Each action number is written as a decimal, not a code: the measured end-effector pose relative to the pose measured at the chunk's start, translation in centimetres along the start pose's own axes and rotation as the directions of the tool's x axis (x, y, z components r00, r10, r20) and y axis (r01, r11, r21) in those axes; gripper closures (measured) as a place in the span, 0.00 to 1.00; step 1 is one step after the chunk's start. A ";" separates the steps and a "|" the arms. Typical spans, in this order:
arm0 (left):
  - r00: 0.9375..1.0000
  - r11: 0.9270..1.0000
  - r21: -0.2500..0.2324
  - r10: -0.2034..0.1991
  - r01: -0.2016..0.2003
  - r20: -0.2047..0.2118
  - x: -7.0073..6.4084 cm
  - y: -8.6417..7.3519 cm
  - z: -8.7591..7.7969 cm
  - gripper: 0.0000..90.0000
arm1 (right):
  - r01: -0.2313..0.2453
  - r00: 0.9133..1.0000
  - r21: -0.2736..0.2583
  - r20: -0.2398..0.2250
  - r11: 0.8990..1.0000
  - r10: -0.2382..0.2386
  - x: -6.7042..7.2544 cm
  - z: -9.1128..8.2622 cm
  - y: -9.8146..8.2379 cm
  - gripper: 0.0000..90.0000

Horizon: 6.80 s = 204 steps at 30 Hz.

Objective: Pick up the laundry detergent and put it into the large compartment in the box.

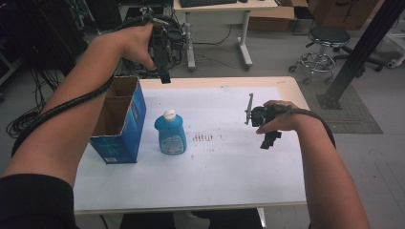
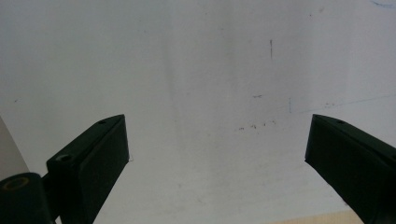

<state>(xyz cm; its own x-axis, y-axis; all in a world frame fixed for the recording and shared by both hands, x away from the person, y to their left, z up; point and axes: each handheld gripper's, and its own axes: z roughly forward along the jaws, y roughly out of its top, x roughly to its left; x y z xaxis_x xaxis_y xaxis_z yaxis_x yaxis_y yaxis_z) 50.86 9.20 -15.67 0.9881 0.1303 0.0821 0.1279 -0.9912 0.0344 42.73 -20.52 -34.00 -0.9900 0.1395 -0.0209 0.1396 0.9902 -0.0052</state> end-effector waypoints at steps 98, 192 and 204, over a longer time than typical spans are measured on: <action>0.997 0.998 0.041 0.046 -0.049 0.070 -8.5 -0.8 8.2 0.00 | 0.032 0.999 -0.008 0.029 0.999 -0.032 1.3 -0.1 1.0 0.07; 0.995 0.993 0.062 0.096 -0.096 0.001 -9.8 -0.4 12.4 0.21 | 0.039 0.999 -0.022 0.038 0.999 -0.038 1.6 0.6 1.8 0.07; 0.995 0.994 0.059 0.095 -0.094 -0.003 -10.0 -0.5 12.3 0.29 | 0.041 0.998 -0.025 0.038 0.999 -0.040 1.6 0.6 1.8 0.07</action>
<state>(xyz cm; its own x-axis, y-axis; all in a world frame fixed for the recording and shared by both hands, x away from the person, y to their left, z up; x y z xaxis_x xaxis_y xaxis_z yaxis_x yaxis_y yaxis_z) 42.00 8.10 -28.76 0.9955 0.0358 0.0875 0.0388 -0.9987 -0.0322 41.39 -18.50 -34.68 -0.9933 0.0992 -0.0589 0.0982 0.9950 0.0188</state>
